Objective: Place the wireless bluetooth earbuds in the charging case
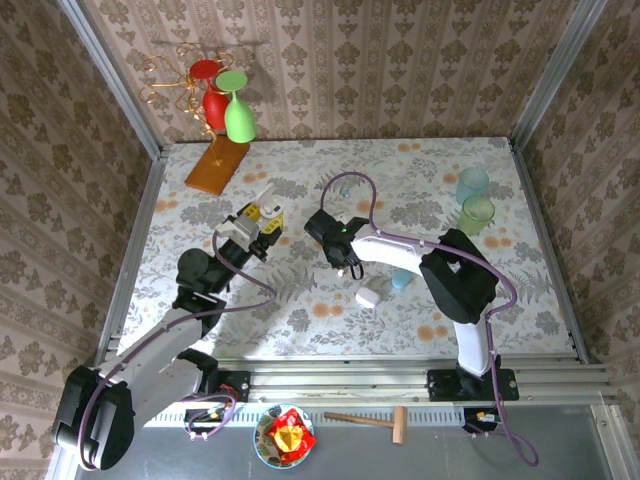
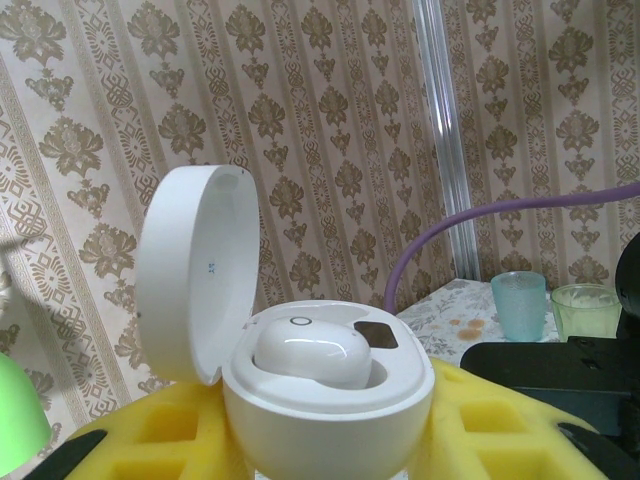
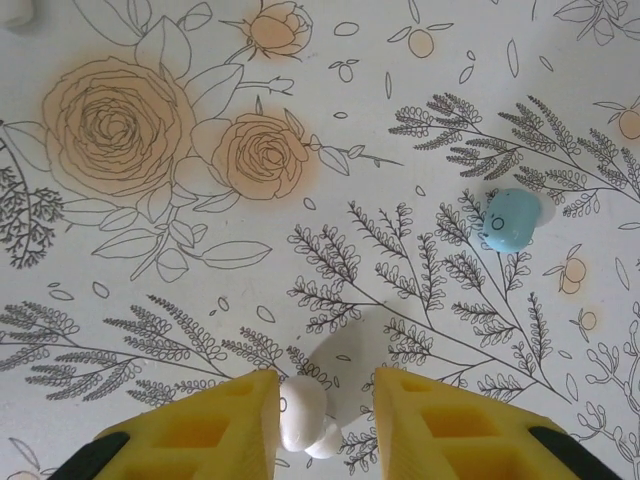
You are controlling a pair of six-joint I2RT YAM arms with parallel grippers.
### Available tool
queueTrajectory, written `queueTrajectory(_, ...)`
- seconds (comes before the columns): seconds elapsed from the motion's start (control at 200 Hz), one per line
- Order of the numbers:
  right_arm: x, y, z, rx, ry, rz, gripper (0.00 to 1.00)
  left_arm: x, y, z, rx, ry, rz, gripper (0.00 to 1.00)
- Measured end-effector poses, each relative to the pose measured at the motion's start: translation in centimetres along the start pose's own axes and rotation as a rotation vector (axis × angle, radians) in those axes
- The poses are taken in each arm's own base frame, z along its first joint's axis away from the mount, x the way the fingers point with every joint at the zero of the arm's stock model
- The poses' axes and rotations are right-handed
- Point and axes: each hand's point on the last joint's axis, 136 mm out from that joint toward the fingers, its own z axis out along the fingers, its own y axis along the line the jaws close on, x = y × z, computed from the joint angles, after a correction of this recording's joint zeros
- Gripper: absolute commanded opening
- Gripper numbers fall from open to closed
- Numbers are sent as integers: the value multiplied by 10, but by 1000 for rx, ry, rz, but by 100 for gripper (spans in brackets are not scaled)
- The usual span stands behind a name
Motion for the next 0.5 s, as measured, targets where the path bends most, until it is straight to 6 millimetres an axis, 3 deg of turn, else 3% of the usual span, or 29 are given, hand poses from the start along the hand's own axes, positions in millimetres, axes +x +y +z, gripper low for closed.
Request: queueTrajectory(0.5,20,5,19,38,86,-48,27,0,0,0,0,0,0,23)
